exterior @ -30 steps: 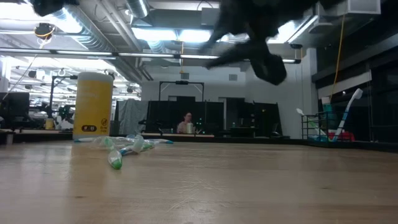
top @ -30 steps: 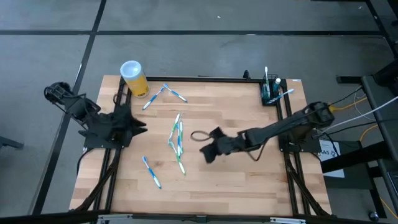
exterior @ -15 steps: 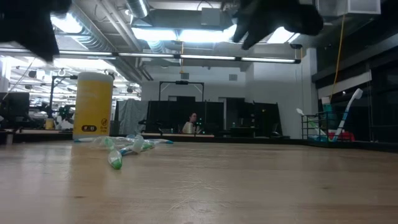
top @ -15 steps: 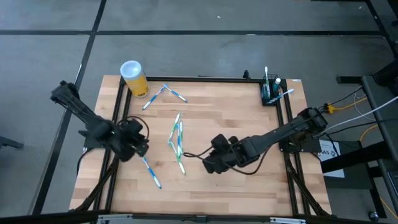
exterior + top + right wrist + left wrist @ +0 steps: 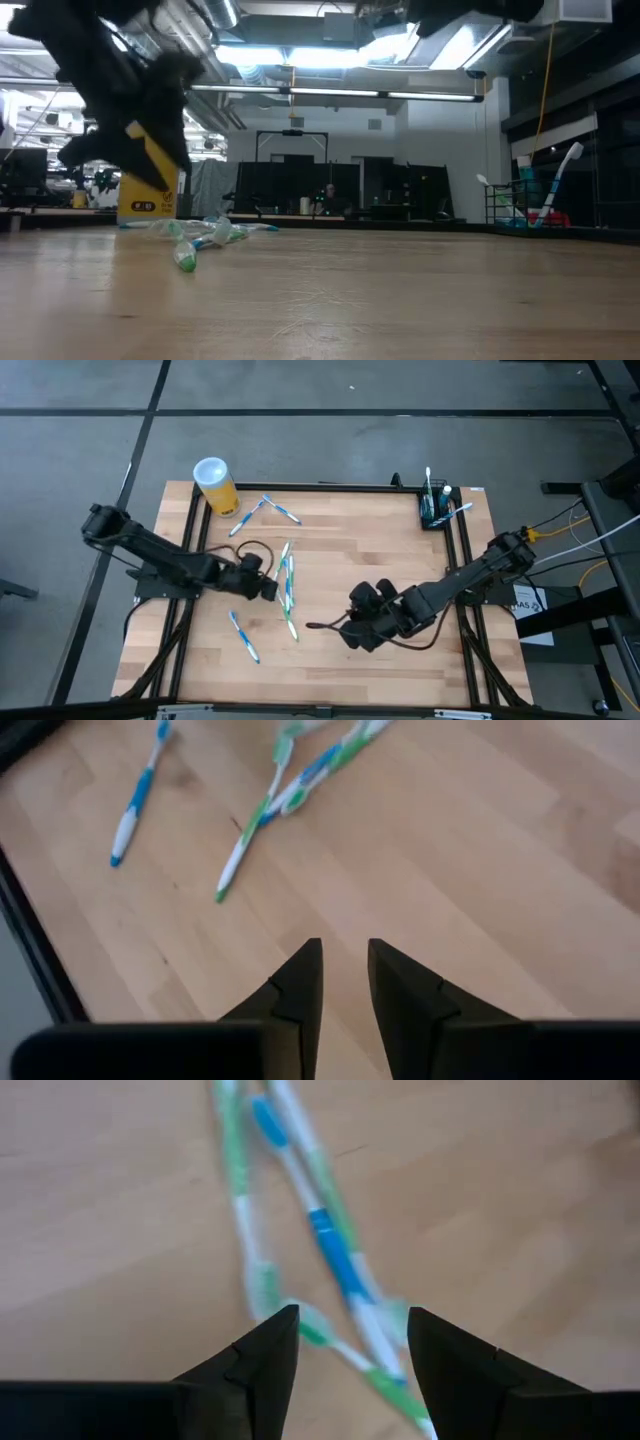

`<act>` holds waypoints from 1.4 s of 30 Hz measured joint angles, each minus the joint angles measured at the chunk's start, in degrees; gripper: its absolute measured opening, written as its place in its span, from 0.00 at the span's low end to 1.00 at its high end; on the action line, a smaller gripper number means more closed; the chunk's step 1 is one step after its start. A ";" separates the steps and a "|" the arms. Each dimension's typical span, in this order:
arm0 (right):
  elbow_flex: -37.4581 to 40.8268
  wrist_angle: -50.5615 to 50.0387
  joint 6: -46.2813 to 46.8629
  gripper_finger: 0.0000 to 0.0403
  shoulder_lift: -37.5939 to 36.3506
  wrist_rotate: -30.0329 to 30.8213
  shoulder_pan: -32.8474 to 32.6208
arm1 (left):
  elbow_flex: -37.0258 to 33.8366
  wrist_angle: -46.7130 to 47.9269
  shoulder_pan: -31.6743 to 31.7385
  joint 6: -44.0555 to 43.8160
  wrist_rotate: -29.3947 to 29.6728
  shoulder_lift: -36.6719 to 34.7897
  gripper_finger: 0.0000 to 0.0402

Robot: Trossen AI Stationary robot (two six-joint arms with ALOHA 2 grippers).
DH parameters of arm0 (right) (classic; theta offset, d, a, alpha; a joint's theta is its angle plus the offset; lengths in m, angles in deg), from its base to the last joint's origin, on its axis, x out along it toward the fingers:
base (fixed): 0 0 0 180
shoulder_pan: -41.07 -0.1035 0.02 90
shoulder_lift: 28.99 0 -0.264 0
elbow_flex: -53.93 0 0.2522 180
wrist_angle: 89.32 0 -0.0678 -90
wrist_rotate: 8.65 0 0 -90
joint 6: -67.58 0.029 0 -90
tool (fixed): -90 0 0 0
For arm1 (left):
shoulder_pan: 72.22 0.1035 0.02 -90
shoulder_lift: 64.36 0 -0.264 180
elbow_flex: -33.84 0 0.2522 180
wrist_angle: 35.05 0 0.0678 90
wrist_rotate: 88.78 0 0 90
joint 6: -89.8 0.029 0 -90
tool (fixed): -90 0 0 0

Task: Pick & Place toothbrushing station
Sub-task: Put the green toothbrush into the mesh organizer

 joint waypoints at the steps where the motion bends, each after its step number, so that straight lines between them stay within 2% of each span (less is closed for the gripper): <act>1: 0.00 -0.16 -0.15 0.21 -0.43 1.00 -0.28 | 0.13 0.46 0.78 0.23 -1.19 1.23 0.46; 9: 0.00 -1.41 1.70 0.21 -3.37 8.59 -2.09 | 1.55 -1.60 2.41 0.69 -5.80 8.96 0.46; 15: 0.00 -1.46 4.24 0.21 -4.01 11.06 -2.69 | 2.09 0.56 1.83 -1.97 -7.98 13.60 0.46; 21: 0.00 -1.43 7.62 0.21 -4.01 11.22 -2.91 | 2.22 2.05 1.82 -2.17 -6.56 14.34 0.36; 29: 0.00 -1.41 10.47 0.21 -4.01 12.57 -2.90 | 1.85 7.08 1.41 1.17 -4.39 10.75 0.03; 36: 0.00 1.73 10.09 0.21 -4.01 18.14 -2.90 | 3.62 7.00 -1.96 4.76 -1.51 0.22 0.01; 42: 0.00 9.01 1.94 0.21 -4.01 22.82 -2.40 | 6.77 4.89 -4.76 6.95 -0.03 -9.36 0.01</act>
